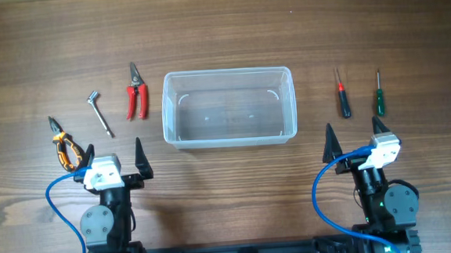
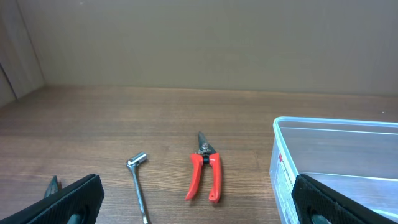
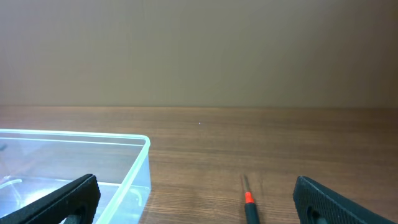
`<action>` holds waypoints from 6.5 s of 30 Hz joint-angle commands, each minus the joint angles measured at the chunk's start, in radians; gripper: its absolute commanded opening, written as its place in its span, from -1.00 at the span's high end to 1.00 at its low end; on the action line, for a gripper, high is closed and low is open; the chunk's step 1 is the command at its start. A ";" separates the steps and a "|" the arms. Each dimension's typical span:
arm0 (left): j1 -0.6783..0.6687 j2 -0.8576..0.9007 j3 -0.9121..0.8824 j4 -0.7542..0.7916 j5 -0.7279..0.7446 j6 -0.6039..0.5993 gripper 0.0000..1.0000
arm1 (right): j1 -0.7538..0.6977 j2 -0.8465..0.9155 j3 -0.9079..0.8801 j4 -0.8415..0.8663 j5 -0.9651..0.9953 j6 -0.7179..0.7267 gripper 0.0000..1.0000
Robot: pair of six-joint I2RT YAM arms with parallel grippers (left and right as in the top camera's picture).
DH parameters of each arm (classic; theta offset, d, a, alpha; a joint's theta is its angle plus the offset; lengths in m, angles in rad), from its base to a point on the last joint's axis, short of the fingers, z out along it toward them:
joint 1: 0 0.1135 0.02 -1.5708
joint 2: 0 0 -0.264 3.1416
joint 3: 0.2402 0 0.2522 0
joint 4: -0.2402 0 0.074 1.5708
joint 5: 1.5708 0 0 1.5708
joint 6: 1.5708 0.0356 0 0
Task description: Pack container
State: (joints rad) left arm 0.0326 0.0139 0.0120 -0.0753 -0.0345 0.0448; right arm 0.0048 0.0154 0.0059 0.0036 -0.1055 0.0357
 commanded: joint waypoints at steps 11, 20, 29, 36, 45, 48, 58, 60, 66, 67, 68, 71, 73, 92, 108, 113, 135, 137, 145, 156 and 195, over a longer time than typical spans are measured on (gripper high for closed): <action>-0.006 -0.009 -0.006 0.004 0.016 0.015 -1.00 | -0.004 -0.012 0.000 0.004 -0.014 -0.009 -1.00; -0.006 -0.009 -0.006 0.004 0.016 0.015 -1.00 | -0.004 -0.012 0.000 0.004 -0.014 -0.009 -0.99; -0.006 -0.009 -0.006 0.004 0.016 0.015 -0.99 | -0.004 -0.012 0.000 0.004 -0.014 -0.009 -0.99; -0.006 -0.009 -0.006 0.004 0.016 0.015 -1.00 | -0.004 -0.012 0.000 0.004 -0.015 -0.009 -1.00; -0.006 -0.009 -0.006 0.004 0.016 0.015 -1.00 | -0.004 -0.012 0.000 0.004 -0.014 -0.009 -0.99; -0.006 -0.009 -0.006 0.004 0.016 0.015 -1.00 | -0.005 -0.012 0.000 0.004 -0.014 -0.009 -0.99; -0.006 -0.009 -0.006 0.004 0.016 0.015 -1.00 | -0.004 -0.012 0.000 0.004 -0.014 -0.009 -0.99; -0.006 -0.009 -0.006 0.003 0.016 0.015 -1.00 | -0.004 -0.012 0.000 0.004 -0.015 -0.009 -0.99; -0.006 -0.009 -0.006 0.004 0.016 0.015 -1.00 | -0.004 -0.012 0.000 0.004 -0.014 -0.008 -0.99; -0.006 -0.009 -0.006 0.004 0.016 0.015 -1.00 | -0.004 -0.012 0.000 0.004 -0.014 -0.009 -0.99; -0.006 -0.009 -0.006 0.003 0.016 0.015 -1.00 | -0.004 -0.012 0.000 0.004 -0.015 -0.008 -0.99; -0.006 -0.009 -0.006 0.004 0.016 0.015 -1.00 | -0.004 -0.012 0.000 0.004 -0.014 -0.009 -1.00; -0.006 -0.009 -0.006 0.004 0.016 0.015 -0.99 | -0.004 -0.012 0.000 0.004 -0.014 -0.009 -1.00; -0.005 -0.009 -0.006 0.032 0.019 0.049 -1.00 | -0.004 -0.012 0.000 0.004 -0.014 -0.009 -1.00; 0.005 0.671 0.636 -0.142 0.087 0.003 -1.00 | -0.004 -0.012 0.000 0.004 -0.014 -0.009 -0.99; 0.005 1.114 1.118 -0.570 0.160 0.003 -1.00 | -0.004 -0.012 0.000 0.004 -0.014 -0.009 -0.99; 0.004 1.670 1.487 -0.902 0.003 0.053 -0.91 | -0.005 -0.012 0.000 0.004 -0.014 -0.009 -0.99; 0.004 1.703 1.487 -0.903 -0.010 0.053 -0.82 | -0.004 -0.012 0.000 0.004 -0.014 -0.009 -0.99; 0.005 1.833 1.487 -0.887 -0.008 0.053 0.15 | -0.004 -0.012 0.000 0.004 -0.014 -0.009 -0.99; 0.005 1.915 1.487 -0.800 -0.009 0.084 -0.05 | -0.004 -0.012 0.000 0.004 -0.014 -0.009 -0.99; 0.045 2.107 1.484 -0.694 0.034 0.113 -0.21 | -0.005 -0.012 0.000 0.004 -0.014 -0.009 -0.99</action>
State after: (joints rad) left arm 0.0750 2.1078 1.4807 -0.7807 -0.0280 0.1379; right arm 0.0048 0.0128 0.0059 0.0032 -0.1055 0.0353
